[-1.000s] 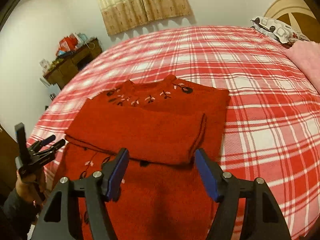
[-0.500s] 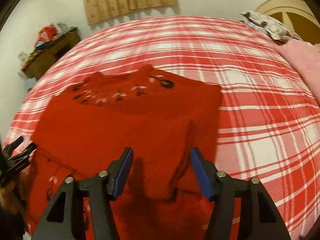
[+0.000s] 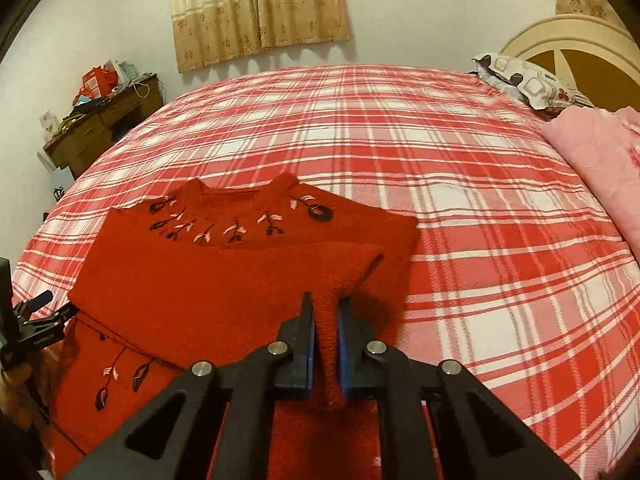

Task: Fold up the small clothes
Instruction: 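Grasp the sweater body with the right gripper and smooth the folded sleeves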

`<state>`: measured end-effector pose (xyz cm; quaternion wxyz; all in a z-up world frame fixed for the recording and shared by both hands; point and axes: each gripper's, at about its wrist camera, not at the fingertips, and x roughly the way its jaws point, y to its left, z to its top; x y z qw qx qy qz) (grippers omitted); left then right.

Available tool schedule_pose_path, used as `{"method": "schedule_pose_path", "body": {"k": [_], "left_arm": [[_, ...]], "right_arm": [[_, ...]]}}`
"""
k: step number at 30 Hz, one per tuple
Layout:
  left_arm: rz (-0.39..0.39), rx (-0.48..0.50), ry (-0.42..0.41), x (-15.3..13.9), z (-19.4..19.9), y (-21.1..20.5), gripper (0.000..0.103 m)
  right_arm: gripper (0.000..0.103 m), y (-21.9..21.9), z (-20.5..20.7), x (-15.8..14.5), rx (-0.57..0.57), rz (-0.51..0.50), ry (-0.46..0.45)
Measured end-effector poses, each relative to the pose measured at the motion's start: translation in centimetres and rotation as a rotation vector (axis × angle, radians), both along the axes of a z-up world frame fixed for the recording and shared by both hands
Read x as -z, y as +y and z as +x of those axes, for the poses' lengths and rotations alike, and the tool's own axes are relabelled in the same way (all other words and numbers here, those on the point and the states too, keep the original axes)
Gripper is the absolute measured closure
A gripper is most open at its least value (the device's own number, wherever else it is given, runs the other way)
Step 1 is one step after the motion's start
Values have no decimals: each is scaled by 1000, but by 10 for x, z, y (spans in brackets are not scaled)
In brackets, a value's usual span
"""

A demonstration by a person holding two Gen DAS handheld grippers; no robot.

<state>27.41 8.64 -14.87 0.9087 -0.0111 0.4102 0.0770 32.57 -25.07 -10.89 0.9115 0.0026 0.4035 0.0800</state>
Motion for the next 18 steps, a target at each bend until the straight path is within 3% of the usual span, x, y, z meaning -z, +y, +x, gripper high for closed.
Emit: {"method": "schedule_pose_path", "body": {"k": [4,6,8,12,15,18], "left_arm": [[-39,-11,1,2,-1,5,0],[-54,-16,4,1,-3,7,0],[-85,-26,4,0,-9,11,0],[-52,-49,-50,-12,-32,13,0],[-64,-75,-137,-27,-46,18,0],[-77,-91,-203,-40,-42,18,0]], "right_arm": [[94,-6,9,25,26,-39,65],[88,-7,12,33,16,-39,85],[54,-12,8,29,44,-65,64],[52,-16,-5,7,39,-62,15],[51,-1,-15,-9,-70,8,-28],[49,18,-12,-5,-161,71,-2]]}}
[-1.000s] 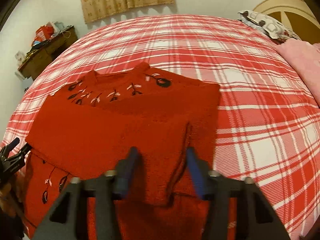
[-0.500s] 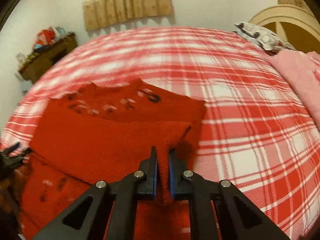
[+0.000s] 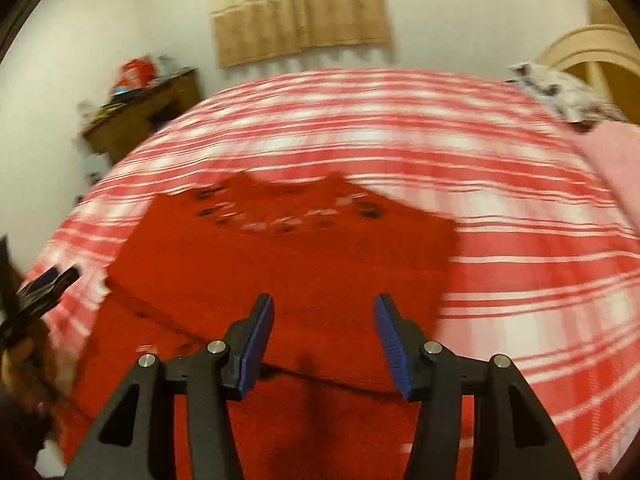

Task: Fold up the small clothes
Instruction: 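Grasp the sweater body with the right gripper and smooth the folded sleeves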

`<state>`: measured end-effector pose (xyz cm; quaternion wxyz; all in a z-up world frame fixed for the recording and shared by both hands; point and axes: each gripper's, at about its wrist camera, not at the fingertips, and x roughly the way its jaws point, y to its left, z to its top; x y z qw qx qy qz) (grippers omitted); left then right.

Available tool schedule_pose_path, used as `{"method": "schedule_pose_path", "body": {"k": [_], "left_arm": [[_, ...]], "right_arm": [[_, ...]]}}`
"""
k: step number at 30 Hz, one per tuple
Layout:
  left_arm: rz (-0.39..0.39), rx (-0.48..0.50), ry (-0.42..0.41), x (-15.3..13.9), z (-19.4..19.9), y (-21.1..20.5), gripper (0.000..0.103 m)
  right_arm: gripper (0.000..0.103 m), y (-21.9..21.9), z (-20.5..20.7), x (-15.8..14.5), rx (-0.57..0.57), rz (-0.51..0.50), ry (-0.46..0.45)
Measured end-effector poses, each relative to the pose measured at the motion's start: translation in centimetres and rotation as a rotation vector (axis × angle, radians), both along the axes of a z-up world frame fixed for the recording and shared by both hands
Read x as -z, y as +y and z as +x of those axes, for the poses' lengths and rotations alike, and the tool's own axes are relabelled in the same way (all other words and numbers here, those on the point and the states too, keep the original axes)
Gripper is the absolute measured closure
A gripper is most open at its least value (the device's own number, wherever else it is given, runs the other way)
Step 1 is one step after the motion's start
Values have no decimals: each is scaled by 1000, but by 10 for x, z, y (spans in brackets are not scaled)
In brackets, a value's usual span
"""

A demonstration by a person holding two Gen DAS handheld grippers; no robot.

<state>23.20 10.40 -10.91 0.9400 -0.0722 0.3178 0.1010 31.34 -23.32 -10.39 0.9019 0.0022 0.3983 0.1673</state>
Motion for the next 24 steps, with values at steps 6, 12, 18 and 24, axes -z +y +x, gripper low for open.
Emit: {"method": "schedule_pose_path", "body": {"k": [6,12,18,24], "left_arm": [[65,24,133,28,35,-14,0],[57,69,185,37,39,-18,0],[113,77,189,37,38,-28,0],[110,78,174,36,35,-28,0]], "right_arm": [[49,8,16,41,27,-39,101],[49,-12,7,45,25,-26,106],[45,-2,12,55,41,-81,60],[45,-4,11,55,41,-72,62]]}}
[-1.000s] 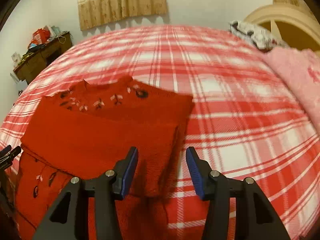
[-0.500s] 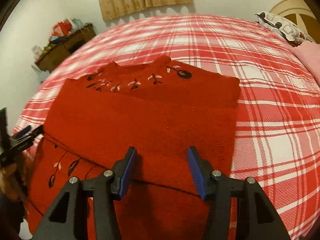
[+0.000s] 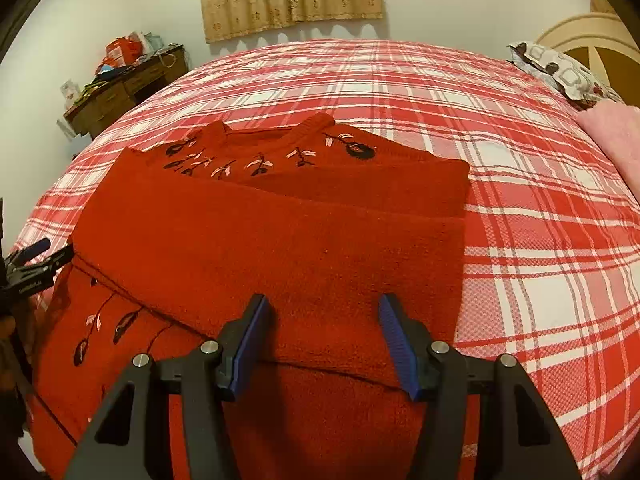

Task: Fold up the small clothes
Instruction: 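Grasp the sweater body with the right gripper and smooth the folded sleeves, then move the left gripper over the sweater to its hem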

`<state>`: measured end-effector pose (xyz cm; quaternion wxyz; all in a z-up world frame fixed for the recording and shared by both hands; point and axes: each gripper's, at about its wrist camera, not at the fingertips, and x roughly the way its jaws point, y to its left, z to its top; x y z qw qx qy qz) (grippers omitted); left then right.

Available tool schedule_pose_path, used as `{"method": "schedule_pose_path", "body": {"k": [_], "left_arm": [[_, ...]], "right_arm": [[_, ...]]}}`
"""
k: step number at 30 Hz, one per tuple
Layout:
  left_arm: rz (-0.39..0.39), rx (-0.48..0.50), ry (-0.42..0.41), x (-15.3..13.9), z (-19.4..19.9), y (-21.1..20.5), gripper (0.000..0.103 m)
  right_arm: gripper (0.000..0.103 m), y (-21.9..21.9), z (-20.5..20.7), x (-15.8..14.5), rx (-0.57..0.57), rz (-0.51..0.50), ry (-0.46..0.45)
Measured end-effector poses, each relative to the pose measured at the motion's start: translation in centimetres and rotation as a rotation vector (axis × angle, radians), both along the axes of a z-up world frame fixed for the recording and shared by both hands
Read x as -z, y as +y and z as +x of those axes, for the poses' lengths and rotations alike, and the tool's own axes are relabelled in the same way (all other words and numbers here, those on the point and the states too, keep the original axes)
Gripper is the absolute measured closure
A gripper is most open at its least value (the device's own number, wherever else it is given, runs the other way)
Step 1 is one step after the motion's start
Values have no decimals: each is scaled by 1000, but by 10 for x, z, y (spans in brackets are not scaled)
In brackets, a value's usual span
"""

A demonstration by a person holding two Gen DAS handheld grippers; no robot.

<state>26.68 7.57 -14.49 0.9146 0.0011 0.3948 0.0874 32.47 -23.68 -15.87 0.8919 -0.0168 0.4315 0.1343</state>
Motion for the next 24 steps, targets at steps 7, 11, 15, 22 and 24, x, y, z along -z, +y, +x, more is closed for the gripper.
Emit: {"method": "schedule_pose_path", "body": {"k": [7,11,15,22,24], "left_arm": [[10,12,6,1,-3,-5,0],[12,10,5,1,-5,-6,0],[22,10,1,0,-6,-8,0],[-8,23,11,0,-11,-6,0],[-17,26,13,1,-16,-6,0]], "right_arm": [[41,4,-10,-1,1,-20,-13],[40,-1,-7,1,8,17,-19],[39,1,-10,1,12,11,-23],[39,0,-18,-5,16,21,-20],[39,1,-24,-7,17,11,-35]]}}
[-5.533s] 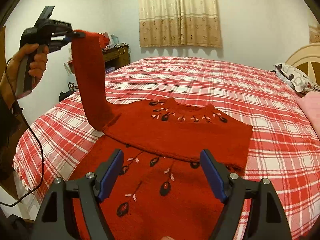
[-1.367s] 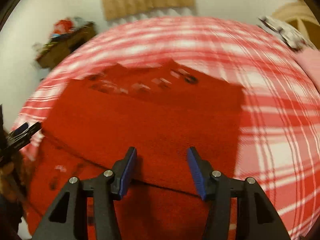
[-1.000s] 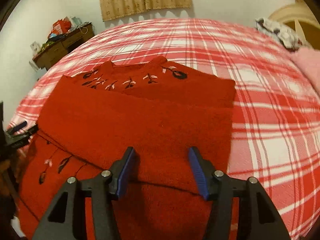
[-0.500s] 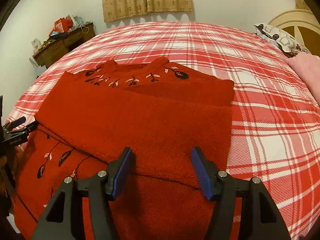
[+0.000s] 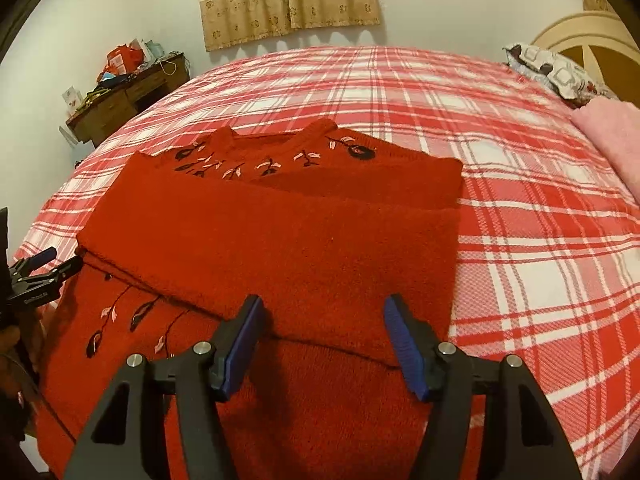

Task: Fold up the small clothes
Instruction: 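Move the left gripper over the sweater to its hem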

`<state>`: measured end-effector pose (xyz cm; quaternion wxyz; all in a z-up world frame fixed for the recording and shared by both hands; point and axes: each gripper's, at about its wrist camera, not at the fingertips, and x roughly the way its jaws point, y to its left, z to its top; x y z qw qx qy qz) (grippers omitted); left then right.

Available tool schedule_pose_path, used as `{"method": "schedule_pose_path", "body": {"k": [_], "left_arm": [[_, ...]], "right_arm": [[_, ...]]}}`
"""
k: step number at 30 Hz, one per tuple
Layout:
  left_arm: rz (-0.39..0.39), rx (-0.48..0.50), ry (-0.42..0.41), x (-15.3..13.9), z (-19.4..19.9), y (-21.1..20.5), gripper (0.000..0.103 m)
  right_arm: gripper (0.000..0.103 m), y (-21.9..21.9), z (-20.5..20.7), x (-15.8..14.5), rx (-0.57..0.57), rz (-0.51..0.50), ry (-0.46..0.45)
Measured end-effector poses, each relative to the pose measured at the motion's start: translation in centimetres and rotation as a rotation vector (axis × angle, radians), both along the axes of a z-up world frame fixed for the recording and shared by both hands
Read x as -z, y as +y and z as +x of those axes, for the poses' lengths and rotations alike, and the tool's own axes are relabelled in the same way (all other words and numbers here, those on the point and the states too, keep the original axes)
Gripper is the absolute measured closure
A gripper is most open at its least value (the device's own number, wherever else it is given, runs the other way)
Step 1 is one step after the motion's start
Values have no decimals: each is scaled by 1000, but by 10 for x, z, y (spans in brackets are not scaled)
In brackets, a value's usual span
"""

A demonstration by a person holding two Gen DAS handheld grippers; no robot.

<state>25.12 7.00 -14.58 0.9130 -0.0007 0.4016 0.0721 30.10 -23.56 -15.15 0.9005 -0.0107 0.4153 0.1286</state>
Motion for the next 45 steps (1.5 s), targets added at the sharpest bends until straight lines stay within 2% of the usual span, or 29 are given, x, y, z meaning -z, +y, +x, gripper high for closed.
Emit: {"method": "schedule_pose_path", "body": {"k": [3,10,21,28,32,35,37,41,45], "left_arm": [[-15,0,-17,-3,-10,0,0],[-37,52,-27,-13,-36,-8,0],[-25,133,-21,-23,-91,-18,0],[-42,167,-11,-26,-116,-22,0],[-100,213,17,-25,-139,-28,0],[-95,228,24,-21,-156,-30,0],[-114,229,47,-16,-164,-28,2],[-163,227,97,-7,-174,-24,15],[-229,226,135,0,-185,-24,23]], "right_arm": [[39,2,-11,-5,5,-2,-5],[38,16,-46,-15,-61,-20,10],[37,32,-105,-4,-128,-37,82],[37,27,-132,-2,-117,-30,97],[37,20,-149,-4,-96,-23,97],[37,14,-164,-5,-84,-7,100],[37,12,-173,-3,-79,-4,101],[37,4,-185,4,-47,-4,110],[37,0,-192,9,-30,4,113]]}}
